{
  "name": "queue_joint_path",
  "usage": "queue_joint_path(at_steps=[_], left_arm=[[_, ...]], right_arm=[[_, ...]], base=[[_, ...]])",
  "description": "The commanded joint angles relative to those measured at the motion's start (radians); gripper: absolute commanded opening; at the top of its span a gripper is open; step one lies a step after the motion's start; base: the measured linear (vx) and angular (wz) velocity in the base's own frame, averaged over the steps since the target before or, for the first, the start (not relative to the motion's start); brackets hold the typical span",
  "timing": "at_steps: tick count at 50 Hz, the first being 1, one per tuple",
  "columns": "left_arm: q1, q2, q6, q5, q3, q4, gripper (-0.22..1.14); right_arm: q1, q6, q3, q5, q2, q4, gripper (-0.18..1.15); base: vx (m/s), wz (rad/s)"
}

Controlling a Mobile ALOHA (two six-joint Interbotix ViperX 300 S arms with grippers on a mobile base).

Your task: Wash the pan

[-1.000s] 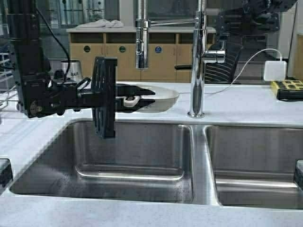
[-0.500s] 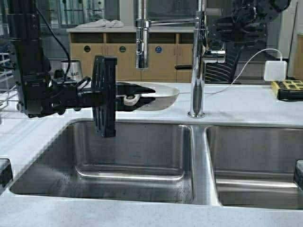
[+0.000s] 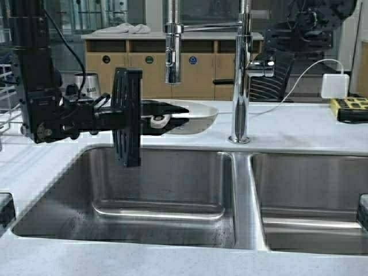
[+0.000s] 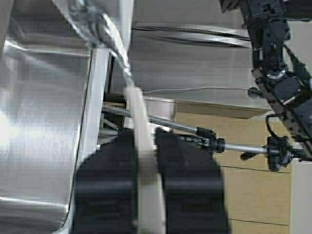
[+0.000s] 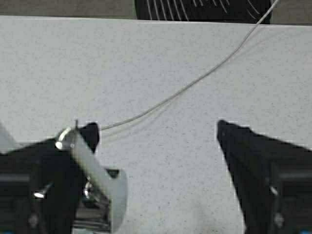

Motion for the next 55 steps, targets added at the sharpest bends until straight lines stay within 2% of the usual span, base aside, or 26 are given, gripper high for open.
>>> queue_joint_path(at_steps=[1,22,34,46,51,55], left_arm=[[-0.002,-0.015,0.009,-0.02,-0.009,0.002,0.03],[-0.002,-0.015,0.009,-0.02,-0.011,0.002,0.03],[-0.002,-0.015,0.011,-0.02,-0.012,0.002,0.03],[-0.002,-0.015,0.011,-0.02,-0.015,0.002,0.03],[-0.002,-0.012,0.011,-0.02,-0.018,0.0,0.03],[-0.002,-0.011,0.011,-0.02,-0.02,0.0,0.03]], right_arm=[[-0.021,0.038,-0.012,-0.008,-0.021,0.008,1.03],[-0.08,0.27,0.02,-0.008,-0.015,0.017,1.03],[-0.092,0.272,0.063,-0.023,-0.041,0.006,1.03],[-0.066,0.272,0.091,-0.141,-0.137,-0.035,1.02],[-0.066,0.272,0.087,-0.141,-0.161,-0.035,0.98],[-0.066,0.272,0.094,-0.141,-0.181,-0.035,0.89]], base=[[0.0,0.0],[0.0,0.0],[0.0,0.0],[0.0,0.0],[0.0,0.0],[0.0,0.0]])
